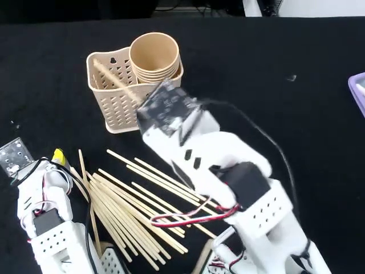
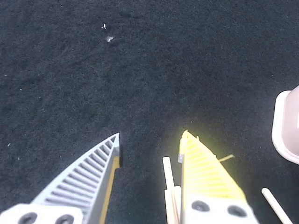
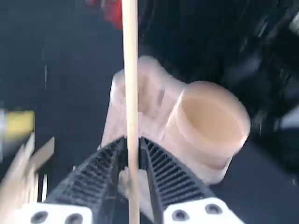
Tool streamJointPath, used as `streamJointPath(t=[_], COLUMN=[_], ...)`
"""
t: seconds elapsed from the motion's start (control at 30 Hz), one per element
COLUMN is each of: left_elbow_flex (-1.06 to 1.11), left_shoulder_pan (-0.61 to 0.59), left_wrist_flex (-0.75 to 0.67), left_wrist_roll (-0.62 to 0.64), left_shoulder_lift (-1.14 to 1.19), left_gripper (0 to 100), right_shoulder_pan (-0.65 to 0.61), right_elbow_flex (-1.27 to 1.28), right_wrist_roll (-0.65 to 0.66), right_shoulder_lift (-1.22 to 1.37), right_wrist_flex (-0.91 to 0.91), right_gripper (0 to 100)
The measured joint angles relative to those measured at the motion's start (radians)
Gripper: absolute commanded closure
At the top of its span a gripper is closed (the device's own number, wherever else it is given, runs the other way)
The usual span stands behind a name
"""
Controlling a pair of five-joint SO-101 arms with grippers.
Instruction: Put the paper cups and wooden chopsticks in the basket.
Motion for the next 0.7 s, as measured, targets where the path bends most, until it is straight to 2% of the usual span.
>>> streamJointPath(t=[0.27,0.47,0.7], left_elbow_flex=[0.000,0.000,0.000], left_shoulder_pan=[0.000,0.000,0.000], left_wrist_flex=[0.000,0.000,0.000], left_wrist_roll=[0.000,0.000,0.000], left_shoulder_lift=[0.000,0.000,0.000], left_gripper=[79,79,79], right_shoulder_pan=[-0.002,-0.002,-0.002], right_elbow_flex=[-0.209,-0.347,-0.410], right_wrist_roll=[-0.187,-0.210,-0.213], right_shoulder_lift=[0.288,0.482,0.660], right_wrist_flex=[-0.304,-0.511,-0.629], right_gripper=[98.8,98.8,98.7])
